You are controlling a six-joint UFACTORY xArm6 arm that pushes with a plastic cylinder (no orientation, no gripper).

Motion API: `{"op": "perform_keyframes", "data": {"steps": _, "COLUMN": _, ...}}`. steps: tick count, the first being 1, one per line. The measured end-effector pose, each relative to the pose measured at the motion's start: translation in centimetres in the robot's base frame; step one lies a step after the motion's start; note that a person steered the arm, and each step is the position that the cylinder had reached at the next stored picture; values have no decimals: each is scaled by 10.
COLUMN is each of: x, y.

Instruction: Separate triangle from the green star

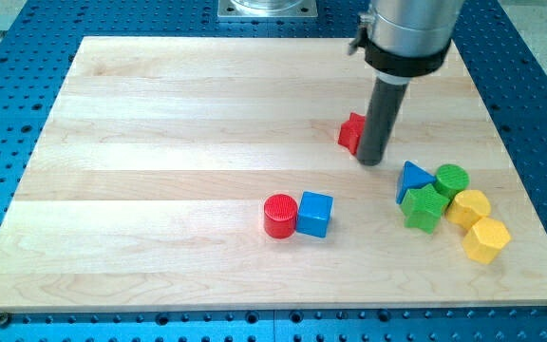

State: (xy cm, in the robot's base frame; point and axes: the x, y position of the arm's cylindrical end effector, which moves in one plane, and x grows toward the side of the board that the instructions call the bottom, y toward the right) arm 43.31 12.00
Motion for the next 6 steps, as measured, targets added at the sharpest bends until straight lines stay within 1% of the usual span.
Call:
{"op": "perform_keyframes", "data": {"steps": 1, "x": 8, "y": 63}}
{"op": "perform_keyframes", "data": {"steps": 2, "x": 19, "y": 55}}
{"op": "perform_keyframes", "data": {"steps": 3, "x": 50, "y": 12}}
{"op": "perform_keyframes", "data": {"steps": 4, "x": 50, "y": 9}}
{"op": "perform_keyframes", "data": {"steps": 5, "x": 30, "y": 15}}
{"op": "perform_keyframes", "data": {"steps": 6, "x": 52, "y": 35}}
